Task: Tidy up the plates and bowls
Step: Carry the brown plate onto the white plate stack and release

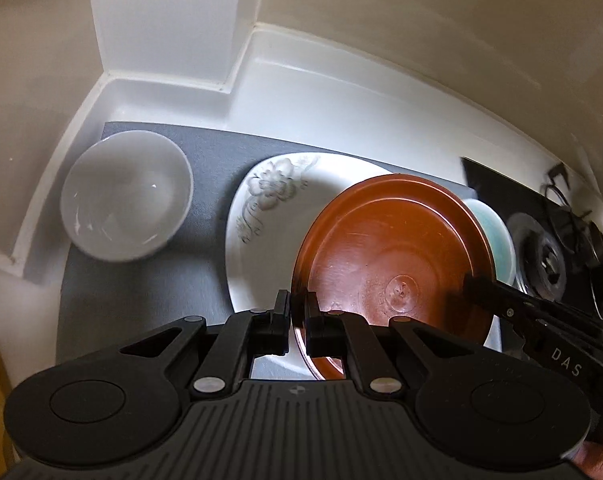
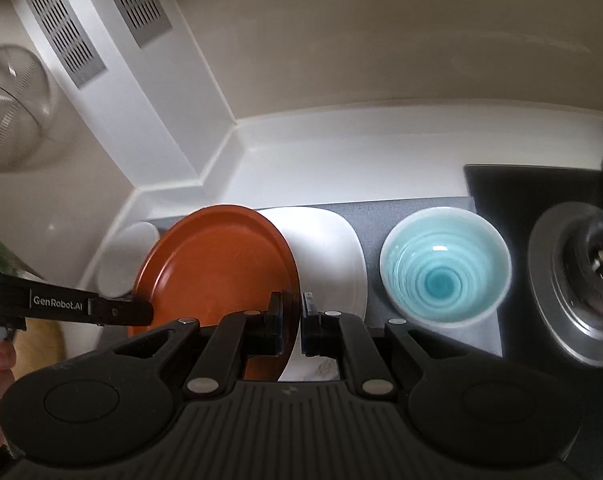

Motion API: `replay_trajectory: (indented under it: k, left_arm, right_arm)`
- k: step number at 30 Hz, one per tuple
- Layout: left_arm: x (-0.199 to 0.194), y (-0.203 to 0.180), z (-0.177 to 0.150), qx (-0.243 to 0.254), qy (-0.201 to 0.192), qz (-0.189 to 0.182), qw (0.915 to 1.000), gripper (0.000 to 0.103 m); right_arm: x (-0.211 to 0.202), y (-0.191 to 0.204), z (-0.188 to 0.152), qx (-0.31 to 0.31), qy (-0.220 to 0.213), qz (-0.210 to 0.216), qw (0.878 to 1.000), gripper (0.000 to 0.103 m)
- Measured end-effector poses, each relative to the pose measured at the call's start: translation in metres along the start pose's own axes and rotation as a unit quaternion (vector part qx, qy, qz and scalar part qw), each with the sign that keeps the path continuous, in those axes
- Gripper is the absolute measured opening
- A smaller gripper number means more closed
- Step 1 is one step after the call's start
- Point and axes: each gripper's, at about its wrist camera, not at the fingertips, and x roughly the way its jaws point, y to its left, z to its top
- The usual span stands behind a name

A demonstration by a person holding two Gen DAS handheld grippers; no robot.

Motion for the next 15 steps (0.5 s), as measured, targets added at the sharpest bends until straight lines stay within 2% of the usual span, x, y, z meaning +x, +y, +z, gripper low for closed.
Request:
replay_trajectory:
  k: [7,15]
  left_arm:
    - [0.048,0.012,0.024,-0.013,0.025,0.018,0.9994,0.007]
    - [0.071,0.015,0.023,-0.010,0.032,0.018,0.9993,0.007]
  right_arm:
    - [0.053,0.001,0.013,-0.021,0.034,-0.021,0.999,0.009]
    - [0.072,-0.003,0.005,-0.039,0.047,-0.036,0.997,0.008]
